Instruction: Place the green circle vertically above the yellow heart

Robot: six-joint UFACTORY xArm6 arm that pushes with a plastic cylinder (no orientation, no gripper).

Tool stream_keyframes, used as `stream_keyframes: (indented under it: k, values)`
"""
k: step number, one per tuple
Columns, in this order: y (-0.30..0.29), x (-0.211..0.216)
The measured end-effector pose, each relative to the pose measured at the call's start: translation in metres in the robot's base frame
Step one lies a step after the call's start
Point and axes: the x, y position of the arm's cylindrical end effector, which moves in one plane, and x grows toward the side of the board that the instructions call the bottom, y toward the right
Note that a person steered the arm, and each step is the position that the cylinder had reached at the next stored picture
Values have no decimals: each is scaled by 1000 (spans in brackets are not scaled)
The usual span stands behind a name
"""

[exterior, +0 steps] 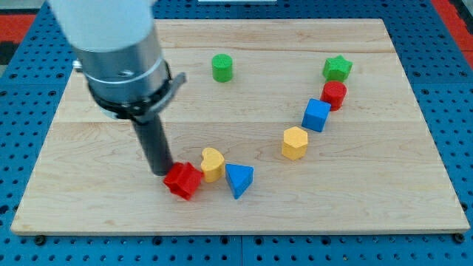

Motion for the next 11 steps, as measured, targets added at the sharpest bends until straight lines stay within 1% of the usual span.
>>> stream_keyframes:
  k: [1, 2, 3, 5, 6, 7, 8, 9, 10, 11]
  values:
    - [-3, 5]
    - [-37, 20]
    - [-40, -21]
    - [-9, -136]
    - [-11, -185]
    - [-11, -242]
    - [13, -264]
    - [52, -265]
    - [81, -246]
    - [72, -206]
